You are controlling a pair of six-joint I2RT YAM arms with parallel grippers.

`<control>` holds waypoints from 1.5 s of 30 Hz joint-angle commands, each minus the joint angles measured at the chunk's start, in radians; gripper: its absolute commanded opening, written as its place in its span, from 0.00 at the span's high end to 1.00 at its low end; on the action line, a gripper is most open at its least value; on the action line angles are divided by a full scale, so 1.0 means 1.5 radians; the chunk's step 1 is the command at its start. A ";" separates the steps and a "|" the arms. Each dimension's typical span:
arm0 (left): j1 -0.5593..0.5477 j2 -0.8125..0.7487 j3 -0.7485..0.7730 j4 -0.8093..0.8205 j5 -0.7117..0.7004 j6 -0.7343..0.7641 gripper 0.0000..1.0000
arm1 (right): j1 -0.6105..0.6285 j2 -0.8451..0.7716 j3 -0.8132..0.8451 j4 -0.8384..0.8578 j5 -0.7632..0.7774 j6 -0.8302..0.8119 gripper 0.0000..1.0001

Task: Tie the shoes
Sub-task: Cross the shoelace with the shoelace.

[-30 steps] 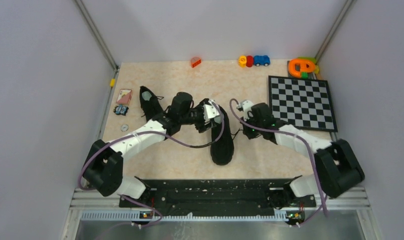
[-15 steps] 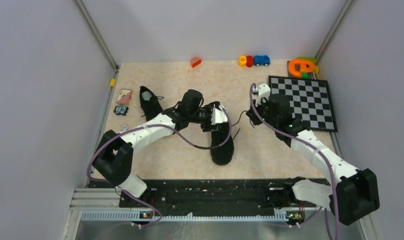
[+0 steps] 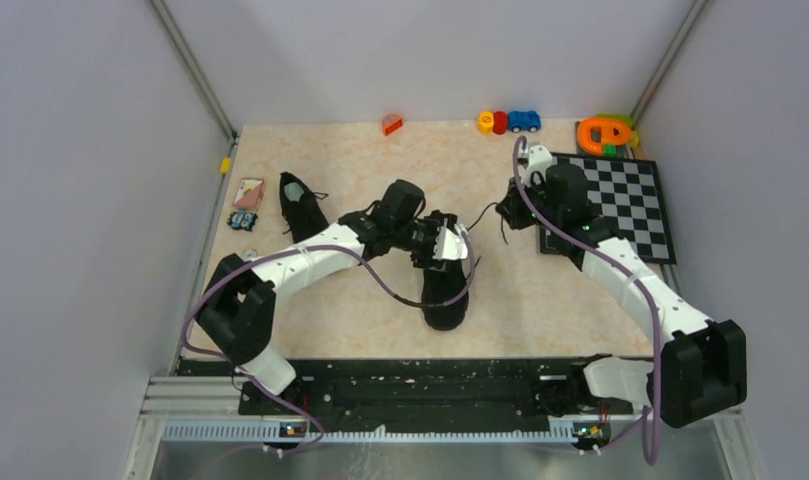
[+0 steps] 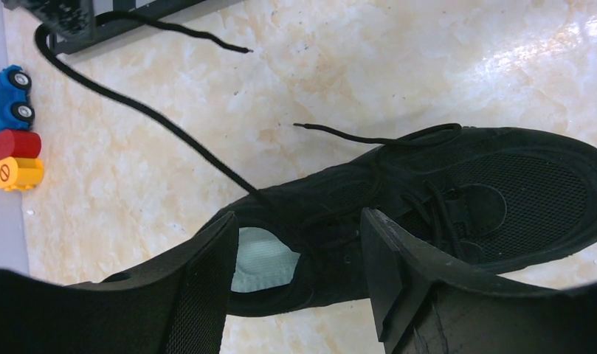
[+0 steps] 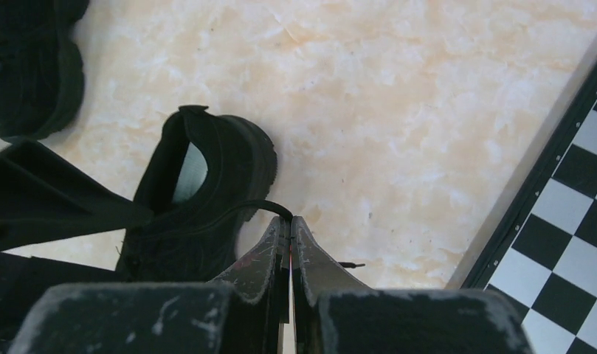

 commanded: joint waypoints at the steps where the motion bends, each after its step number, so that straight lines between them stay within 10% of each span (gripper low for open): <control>1: -0.003 0.022 0.050 -0.027 0.028 0.020 0.37 | -0.008 0.004 0.068 0.004 -0.029 0.009 1.00; 7: -0.015 0.053 0.081 -0.086 0.000 0.049 0.53 | -0.009 0.016 0.087 -0.010 -0.039 0.005 1.00; 19: -0.016 0.055 0.117 -0.195 -0.043 0.105 0.40 | -0.012 0.027 0.078 -0.014 -0.059 -0.002 1.00; 36: -0.033 0.093 0.141 -0.147 -0.031 0.136 0.44 | -0.030 0.009 0.045 -0.018 -0.079 0.009 1.00; 40: -0.037 0.135 0.203 -0.235 -0.033 0.145 0.54 | -0.032 0.007 0.035 -0.012 -0.091 0.013 1.00; 45: -0.042 0.167 0.263 -0.340 -0.051 0.154 0.91 | -0.034 0.007 0.022 0.014 -0.098 0.020 1.00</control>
